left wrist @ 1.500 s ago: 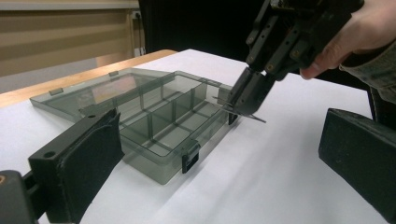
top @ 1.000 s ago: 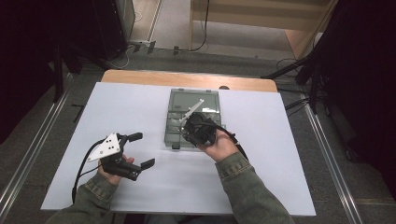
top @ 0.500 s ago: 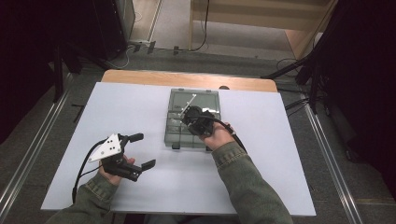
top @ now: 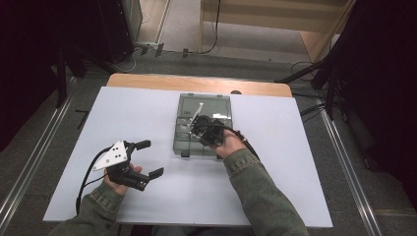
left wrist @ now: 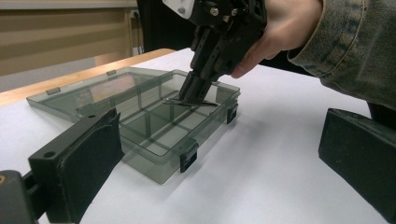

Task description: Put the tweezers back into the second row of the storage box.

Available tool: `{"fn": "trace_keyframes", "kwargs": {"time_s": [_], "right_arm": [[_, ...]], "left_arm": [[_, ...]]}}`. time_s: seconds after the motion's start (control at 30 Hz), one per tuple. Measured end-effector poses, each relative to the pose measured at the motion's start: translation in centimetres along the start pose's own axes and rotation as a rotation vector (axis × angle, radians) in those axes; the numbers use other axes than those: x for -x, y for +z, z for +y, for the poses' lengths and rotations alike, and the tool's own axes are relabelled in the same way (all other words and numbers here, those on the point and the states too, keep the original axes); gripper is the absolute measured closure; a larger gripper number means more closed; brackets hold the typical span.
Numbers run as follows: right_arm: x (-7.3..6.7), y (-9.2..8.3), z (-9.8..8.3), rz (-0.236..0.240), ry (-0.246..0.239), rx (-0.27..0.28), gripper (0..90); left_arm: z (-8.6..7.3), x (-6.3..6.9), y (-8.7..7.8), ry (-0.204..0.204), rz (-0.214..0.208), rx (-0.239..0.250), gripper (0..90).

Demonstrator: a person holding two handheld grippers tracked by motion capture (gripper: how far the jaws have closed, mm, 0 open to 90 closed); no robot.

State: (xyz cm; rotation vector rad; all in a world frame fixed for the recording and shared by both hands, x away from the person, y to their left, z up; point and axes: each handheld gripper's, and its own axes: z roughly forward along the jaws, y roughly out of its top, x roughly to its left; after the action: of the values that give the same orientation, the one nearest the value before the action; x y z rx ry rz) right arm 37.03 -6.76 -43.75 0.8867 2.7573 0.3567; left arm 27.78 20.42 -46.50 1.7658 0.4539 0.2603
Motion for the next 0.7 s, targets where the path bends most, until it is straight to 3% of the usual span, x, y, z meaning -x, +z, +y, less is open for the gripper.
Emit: {"fn": "trace_keyframes", "kwargs": {"time_s": [0.03, 0.07, 0.2, 0.37, 0.43, 0.53, 0.6, 0.67, 0.7], "right_arm": [[0.0, 0.0, 0.0, 0.0, 0.003, 0.0, 80.6], [0.1, 0.0, 0.0, -0.002, 0.019, 0.001, 69.2], [0.4, -0.3, -0.3, 0.0, 0.046, 0.006, 59.6], [0.7, -1.2, -1.0, -0.003, 0.107, 0.027, 37.5], [1.1, -1.6, -1.6, 0.012, 0.18, 0.065, 33.3], [1.8, -2.0, -2.7, 0.019, 0.28, 0.101, 17.6], [2.0, -2.2, -3.2, 0.01, 0.307, 0.122, 12.9], [2.2, -2.5, -3.9, 0.004, 0.345, 0.15, 0.2], [2.2, -2.5, -4.1, -0.008, 0.351, 0.153, 0.0]], "left_arm": [[0.0, 0.0, 0.0, 0.0, 0.0, 0.0, 0.0], [0.0, 0.0, 0.0, 0.0, -0.001, 0.0, 0.0], [0.0, 0.0, 0.0, 0.001, -0.003, 0.003, 0.0], [0.0, 0.0, 0.0, 0.002, -0.005, 0.003, 0.0], [0.0, 0.0, 0.0, 0.002, -0.005, 0.004, 0.0], [0.0, 0.0, 0.0, -0.006, -0.012, 0.003, 0.0], [0.0, -0.1, 0.0, -0.013, -0.013, 0.004, 0.0], [0.0, -0.2, 0.0, -0.013, -0.012, 0.004, 0.0], [0.0, -0.2, 0.0, -0.016, -0.012, 0.005, 0.0]]}}
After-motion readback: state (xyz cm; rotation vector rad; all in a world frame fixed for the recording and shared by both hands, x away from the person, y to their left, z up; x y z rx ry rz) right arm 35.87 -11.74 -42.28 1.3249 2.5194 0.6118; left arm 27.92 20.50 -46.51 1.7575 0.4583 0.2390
